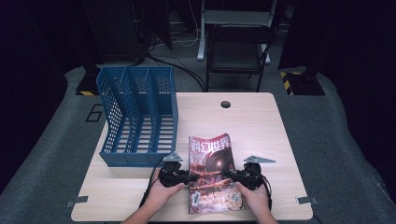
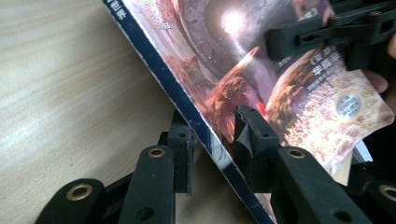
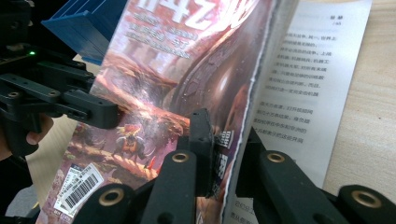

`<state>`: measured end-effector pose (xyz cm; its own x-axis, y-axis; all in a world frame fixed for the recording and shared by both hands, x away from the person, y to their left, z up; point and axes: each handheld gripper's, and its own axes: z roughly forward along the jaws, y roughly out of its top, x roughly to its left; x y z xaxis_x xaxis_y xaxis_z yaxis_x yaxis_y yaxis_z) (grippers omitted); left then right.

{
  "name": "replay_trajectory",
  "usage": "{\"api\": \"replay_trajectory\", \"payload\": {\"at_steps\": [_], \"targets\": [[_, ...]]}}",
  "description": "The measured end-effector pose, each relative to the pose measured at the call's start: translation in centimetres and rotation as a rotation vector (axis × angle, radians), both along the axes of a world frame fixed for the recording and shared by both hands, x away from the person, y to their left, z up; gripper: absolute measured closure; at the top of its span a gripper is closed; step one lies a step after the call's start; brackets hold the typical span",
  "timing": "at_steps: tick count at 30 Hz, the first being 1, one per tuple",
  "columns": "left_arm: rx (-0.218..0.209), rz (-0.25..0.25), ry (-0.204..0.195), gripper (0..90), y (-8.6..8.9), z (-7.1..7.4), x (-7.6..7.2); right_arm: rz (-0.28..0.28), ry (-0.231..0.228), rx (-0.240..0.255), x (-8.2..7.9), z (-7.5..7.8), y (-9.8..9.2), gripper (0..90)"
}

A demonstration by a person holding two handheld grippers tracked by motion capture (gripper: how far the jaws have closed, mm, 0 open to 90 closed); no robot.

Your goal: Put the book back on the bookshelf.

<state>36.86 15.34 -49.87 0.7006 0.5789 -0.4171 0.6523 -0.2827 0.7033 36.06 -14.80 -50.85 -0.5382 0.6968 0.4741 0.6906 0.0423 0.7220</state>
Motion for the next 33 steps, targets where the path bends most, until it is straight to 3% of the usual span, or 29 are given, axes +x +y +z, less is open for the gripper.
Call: {"api": "replay_trajectory", "payload": {"at_steps": [3,4,7,15,17,21,25,33], "targets": [[0.006,0.002,-0.032,70.7,0.1,0.4,-0.1,0.008,0.001,0.009,0.0,0.0,-0.1,80.7],[-0.003,-0.001,-0.015,71.1,0.1,0.6,-0.3,0.006,0.002,0.015,0.0,0.1,0.0,80.6],[-0.001,-0.007,-0.030,71.9,0.4,0.9,-0.3,0.009,-0.005,0.021,0.0,0.2,0.0,80.3],[0.007,0.000,-0.069,74.2,0.7,1.7,-0.7,0.030,-0.052,-0.016,-0.2,0.6,0.2,78.0],[0.011,0.018,-0.080,75.3,0.7,1.7,-0.8,0.033,-0.043,-0.010,-0.3,0.7,0.2,77.0],[0.016,0.001,-0.079,76.9,0.9,2.0,-0.7,0.040,-0.027,-0.007,-0.3,0.8,0.0,76.6],[0.037,-0.010,-0.114,76.9,0.7,2.6,-1.1,0.049,-0.001,0.005,-0.3,0.9,-0.1,77.2],[0.069,-0.012,-0.183,77.0,0.7,3.7,-1.6,0.038,-0.025,0.005,-0.5,1.6,0.1,80.3]]}}
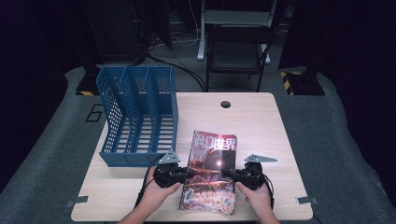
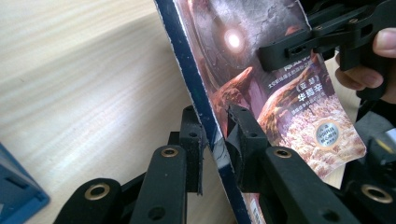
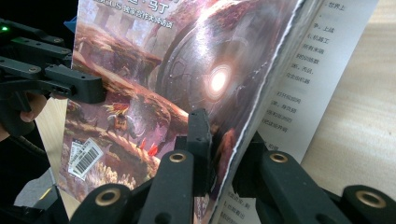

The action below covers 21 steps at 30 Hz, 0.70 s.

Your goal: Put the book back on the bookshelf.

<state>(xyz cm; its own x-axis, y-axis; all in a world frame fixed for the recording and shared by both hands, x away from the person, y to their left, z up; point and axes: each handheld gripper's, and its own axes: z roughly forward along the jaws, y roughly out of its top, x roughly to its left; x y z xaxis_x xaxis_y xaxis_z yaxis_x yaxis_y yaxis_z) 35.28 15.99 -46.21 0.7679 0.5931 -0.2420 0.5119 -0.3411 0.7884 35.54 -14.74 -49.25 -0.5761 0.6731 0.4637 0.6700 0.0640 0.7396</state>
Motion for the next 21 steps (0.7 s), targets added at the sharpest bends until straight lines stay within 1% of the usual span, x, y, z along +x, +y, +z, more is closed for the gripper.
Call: {"api": "replay_trajectory", "payload": {"at_steps": [1,4,5,8,10,12,13,14,17,19,20,21], "targets": [[0.009,-0.006,-0.004,77.0,0.1,0.2,0.0,0.001,-0.017,-0.001,0.0,0.1,0.0,80.7],[-0.009,0.002,-0.017,77.5,0.3,0.6,-0.1,-0.003,-0.049,-0.001,-0.2,0.6,0.2,82.0],[-0.010,-0.002,-0.007,77.8,0.4,0.7,-0.1,-0.004,-0.062,-0.002,-0.3,0.8,0.2,82.3],[-0.020,-0.007,-0.013,78.3,0.6,0.9,0.0,-0.005,-0.072,0.002,-0.4,1.2,0.2,82.9],[-0.019,-0.011,-0.008,78.4,0.6,0.9,0.0,0.003,-0.084,-0.002,-0.4,1.2,0.2,83.2],[-0.030,-0.006,-0.011,78.4,0.6,0.9,0.0,0.004,-0.082,0.000,-0.4,1.3,0.2,83.4],[-0.031,-0.012,-0.003,78.5,0.7,1.0,0.0,0.004,-0.086,-0.001,-0.5,1.4,0.2,83.5],[-0.032,-0.006,-0.010,78.5,0.7,1.0,0.0,0.005,-0.088,-0.003,-0.5,1.5,0.2,83.7],[-0.024,-0.022,-0.018,78.4,0.8,1.4,-0.1,0.004,-0.100,0.001,-0.6,1.8,0.2,84.2],[-0.023,-0.020,-0.028,78.5,0.8,1.7,-0.2,0.005,-0.116,0.003,-0.7,2.0,0.1,84.4],[-0.019,-0.027,-0.033,78.4,0.8,1.9,-0.2,0.004,-0.116,0.007,-0.8,2.2,0.1,84.6],[-0.021,-0.031,-0.042,78.5,0.9,2.0,-0.3,0.004,-0.128,0.006,-0.9,2.3,0.1,84.8]]}}
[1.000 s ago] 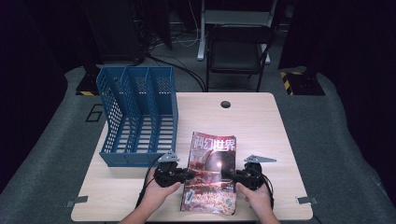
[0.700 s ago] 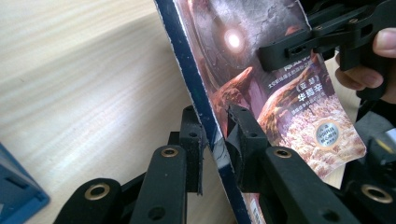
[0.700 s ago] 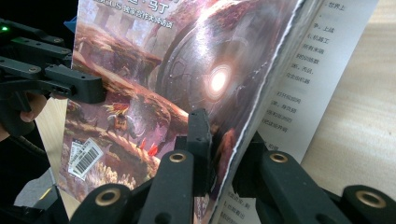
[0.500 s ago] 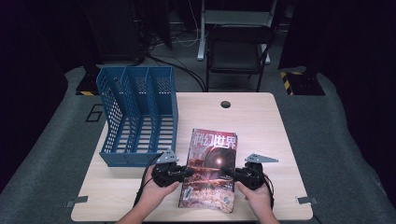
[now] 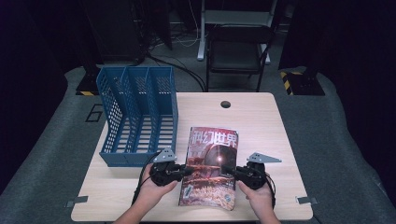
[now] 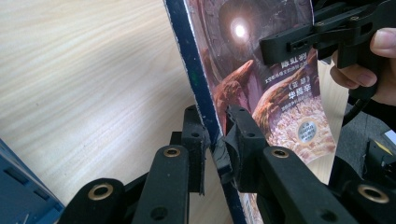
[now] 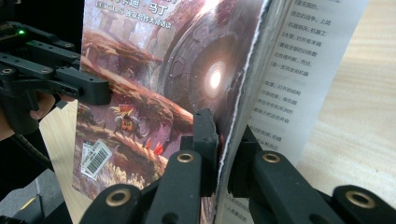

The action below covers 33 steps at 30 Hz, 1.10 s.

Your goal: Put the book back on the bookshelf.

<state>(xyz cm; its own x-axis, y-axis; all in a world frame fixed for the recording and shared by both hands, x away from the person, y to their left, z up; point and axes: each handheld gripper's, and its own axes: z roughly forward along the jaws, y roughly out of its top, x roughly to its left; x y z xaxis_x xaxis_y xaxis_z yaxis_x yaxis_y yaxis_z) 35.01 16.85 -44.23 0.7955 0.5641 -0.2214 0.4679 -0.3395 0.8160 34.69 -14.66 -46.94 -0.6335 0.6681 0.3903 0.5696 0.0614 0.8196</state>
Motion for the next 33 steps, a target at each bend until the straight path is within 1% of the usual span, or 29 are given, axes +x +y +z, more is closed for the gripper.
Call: {"api": "replay_trajectory", "payload": {"at_steps": [2,3,4,5,6,9,11,12,13,14,15,17,18,20,21,22,23,24,26,27,28,29,30,31,32,33], "targets": [[0.002,0.005,-0.017,78.5,-0.1,0.2,-0.2,-0.002,-0.015,0.005,-0.1,0.2,0.0,85.2],[0.011,-0.004,-0.024,78.5,-0.1,0.3,-0.2,-0.003,-0.018,0.009,-0.1,0.3,0.0,85.3],[0.015,-0.006,-0.024,78.5,-0.1,0.4,-0.3,-0.004,-0.027,0.005,-0.2,0.4,-0.1,85.4],[0.017,-0.005,-0.031,78.6,-0.1,0.5,-0.3,-0.009,-0.022,0.009,-0.3,0.5,0.0,85.5],[0.017,-0.008,-0.029,78.5,-0.1,0.5,-0.3,-0.007,-0.036,0.004,-0.3,0.6,0.0,85.6],[0.008,0.001,-0.041,78.8,-0.1,0.6,-0.4,-0.009,-0.054,0.002,-0.4,1.0,0.0,85.9],[-0.007,0.002,-0.028,79.0,-0.1,0.7,-0.5,-0.010,-0.069,-0.002,-0.5,1.4,-0.1,86.1],[-0.014,0.009,-0.033,79.1,-0.2,0.8,-0.6,-0.009,-0.067,0.007,-0.5,1.5,-0.1,86.1],[-0.009,-0.001,-0.030,79.1,-0.1,0.9,-0.6,-0.012,-0.073,0.001,-0.6,1.6,-0.1,86.2],[-0.006,-0.005,-0.038,79.1,-0.1,0.9,-0.6,-0.009,-0.079,0.001,-0.6,1.7,-0.1,86.2],[-0.008,0.000,-0.041,79.2,-0.1,1.0,-0.7,-0.015,-0.083,-0.006,-0.6,1.8,-0.1,86.2],[-0.006,0.002,-0.047,79.2,-0.2,1.1,-0.7,-0.013,-0.088,0.000,-0.8,2.0,-0.1,86.3],[-0.006,0.001,-0.051,79.2,-0.1,1.2,-0.7,-0.016,-0.096,-0.010,-0.8,2.2,-0.1,86.3],[-0.010,0.000,-0.054,79.4,-0.1,1.4,-0.8,-0.011,-0.109,-0.009,-0.9,2.5,-0.1,86.3],[-0.004,-0.011,-0.063,79.4,0.0,1.5,-0.7,-0.014,-0.117,-0.012,-1.0,2.7,-0.1,86.4],[-0.009,-0.010,-0.061,79.6,0.0,1.6,-0.8,-0.011,-0.137,-0.018,-1.0,2.9,-0.1,86.4],[-0.007,-0.011,-0.067,79.7,0.0,1.7,-0.7,-0.015,-0.141,-0.020,-1.1,3.0,0.0,86.4],[-0.001,-0.032,-0.069,79.8,0.1,1.8,-0.7,-0.015,-0.148,-0.024,-1.1,3.1,0.0,86.5],[-0.013,-0.061,-0.054,79.8,-0.1,1.7,-0.8,-0.025,-0.161,-0.033,-1.2,3.3,-0.1,86.6],[-0.005,-0.068,-0.052,79.8,-0.1,1.7,-0.8,-0.031,-0.162,-0.035,-1.2,3.3,-0.1,86.6],[-0.002,-0.065,-0.050,79.8,-0.2,1.7,-0.9,-0.029,-0.164,-0.030,-1.2,3.3,-0.2,86.6],[0.009,-0.068,-0.060,80.0,-0.3,1.7,-0.9,-0.033,-0.163,-0.024,-1.2,3.4,-0.2,86.6],[0.012,-0.057,-0.062,80.1,-0.4,1.7,-1.0,-0.033,-0.168,-0.024,-1.2,3.4,-0.2,86.6],[0.027,-0.064,-0.078,80.2,-0.4,1.8,-0.9,-0.035,-0.177,-0.029,-1.2,3.5,-0.2,86.6],[0.026,-0.054,-0.079,80.4,-0.4,1.9,-1.0,-0.036,-0.179,-0.027,-1.3,3.6,-0.2,86.6],[0.035,-0.058,-0.089,80.4,-0.3,2.0,-1.0,-0.039,-0.188,-0.029,-1.4,3.7,-0.2,86.6]]}}
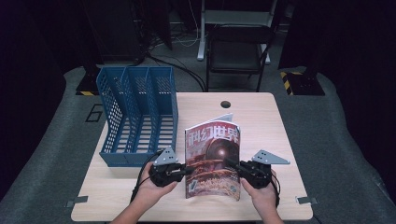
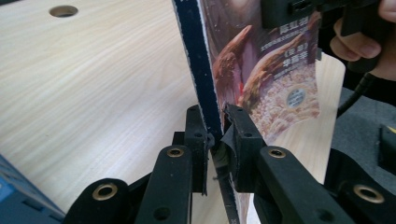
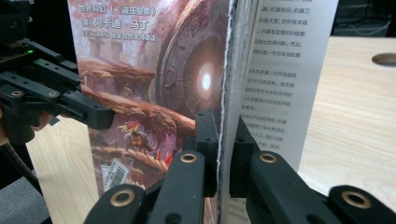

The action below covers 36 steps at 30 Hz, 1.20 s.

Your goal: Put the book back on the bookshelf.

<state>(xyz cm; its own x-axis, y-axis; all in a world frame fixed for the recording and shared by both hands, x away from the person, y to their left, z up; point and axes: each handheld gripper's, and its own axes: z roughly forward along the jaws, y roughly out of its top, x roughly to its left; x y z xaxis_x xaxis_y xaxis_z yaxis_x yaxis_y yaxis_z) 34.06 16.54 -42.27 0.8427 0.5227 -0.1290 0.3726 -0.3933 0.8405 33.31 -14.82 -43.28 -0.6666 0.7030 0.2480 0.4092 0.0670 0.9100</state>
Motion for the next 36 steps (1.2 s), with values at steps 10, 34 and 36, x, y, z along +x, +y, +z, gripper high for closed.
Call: {"api": "replay_trajectory", "payload": {"at_steps": [10,34,36], "targets": [[0.044,0.023,-0.067,81.0,0.0,0.3,-0.2,0.006,-0.061,-0.012,-0.6,0.9,0.6,86.6],[0.022,0.017,-0.081,83.7,-0.2,-2.1,-0.9,0.005,-0.006,0.022,0.0,-0.7,-0.5,76.0],[0.017,0.012,-0.077,83.9,-0.2,-2.2,-1.0,0.020,0.004,0.013,0.0,-1.1,-0.7,73.5]]}}
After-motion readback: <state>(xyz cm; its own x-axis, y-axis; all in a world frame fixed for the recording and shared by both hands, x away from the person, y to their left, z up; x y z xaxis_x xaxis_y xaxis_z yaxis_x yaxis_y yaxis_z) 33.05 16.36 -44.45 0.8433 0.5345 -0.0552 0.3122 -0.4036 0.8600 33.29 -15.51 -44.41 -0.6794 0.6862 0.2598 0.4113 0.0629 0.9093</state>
